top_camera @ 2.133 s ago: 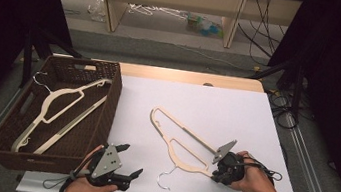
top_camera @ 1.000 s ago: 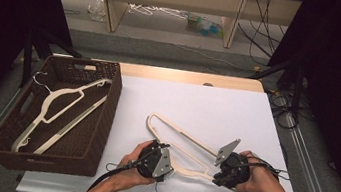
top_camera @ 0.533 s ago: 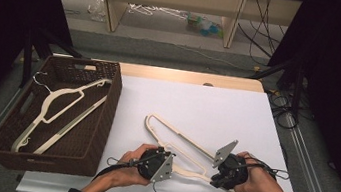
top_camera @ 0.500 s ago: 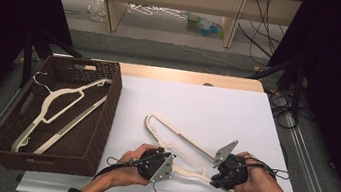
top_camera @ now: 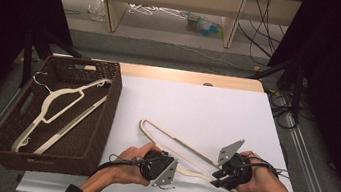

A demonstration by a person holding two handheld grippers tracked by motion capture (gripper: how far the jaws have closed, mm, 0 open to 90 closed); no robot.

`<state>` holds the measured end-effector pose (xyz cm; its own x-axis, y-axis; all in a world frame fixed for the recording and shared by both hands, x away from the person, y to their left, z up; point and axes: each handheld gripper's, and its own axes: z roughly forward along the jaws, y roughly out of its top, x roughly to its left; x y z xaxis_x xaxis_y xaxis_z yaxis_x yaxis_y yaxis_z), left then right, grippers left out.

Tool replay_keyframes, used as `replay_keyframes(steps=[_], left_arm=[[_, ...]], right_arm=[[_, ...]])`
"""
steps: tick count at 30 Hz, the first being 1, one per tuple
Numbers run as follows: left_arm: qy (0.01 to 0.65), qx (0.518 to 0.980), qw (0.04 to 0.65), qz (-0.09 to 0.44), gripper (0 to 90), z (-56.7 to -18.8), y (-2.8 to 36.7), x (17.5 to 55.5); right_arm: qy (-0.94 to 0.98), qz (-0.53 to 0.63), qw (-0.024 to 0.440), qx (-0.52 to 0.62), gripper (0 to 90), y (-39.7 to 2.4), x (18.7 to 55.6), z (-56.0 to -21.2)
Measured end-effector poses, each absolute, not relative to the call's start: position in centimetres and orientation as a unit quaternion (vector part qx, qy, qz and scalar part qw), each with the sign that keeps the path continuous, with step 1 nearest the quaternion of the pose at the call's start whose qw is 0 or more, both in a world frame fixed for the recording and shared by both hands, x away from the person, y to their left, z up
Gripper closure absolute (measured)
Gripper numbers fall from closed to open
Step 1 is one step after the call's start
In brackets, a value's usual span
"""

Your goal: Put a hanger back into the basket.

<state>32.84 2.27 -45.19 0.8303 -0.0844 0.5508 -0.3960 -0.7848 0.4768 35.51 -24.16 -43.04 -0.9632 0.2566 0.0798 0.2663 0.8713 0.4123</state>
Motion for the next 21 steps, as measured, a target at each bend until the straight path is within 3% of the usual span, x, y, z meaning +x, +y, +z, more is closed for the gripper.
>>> replay_keyframes(steps=[2, 6, 12, 21], left_arm=[[-0.131, 0.904, 0.306, 0.268, 75.2, -44.7, 2.2, 32.7], [-0.133, 0.899, 0.306, 0.282, 79.3, -43.3, 2.4, 32.5], [-0.112, 0.897, 0.298, 0.306, 84.1, -41.4, 2.7, 32.6], [-0.018, 0.898, 0.321, 0.301, 85.5, -38.7, 4.3, 33.6]], right_arm=[[-0.961, -0.236, -0.008, -0.144, 52.5, -24.4, 35.5, -42.4], [-0.956, -0.253, -0.034, -0.147, 45.1, -24.8, 35.4, -41.3], [-0.935, -0.299, -0.083, -0.171, 40.7, -25.2, 35.4, -39.6], [-0.887, -0.384, -0.142, -0.214, 36.0, -26.0, 35.7, -37.4]])
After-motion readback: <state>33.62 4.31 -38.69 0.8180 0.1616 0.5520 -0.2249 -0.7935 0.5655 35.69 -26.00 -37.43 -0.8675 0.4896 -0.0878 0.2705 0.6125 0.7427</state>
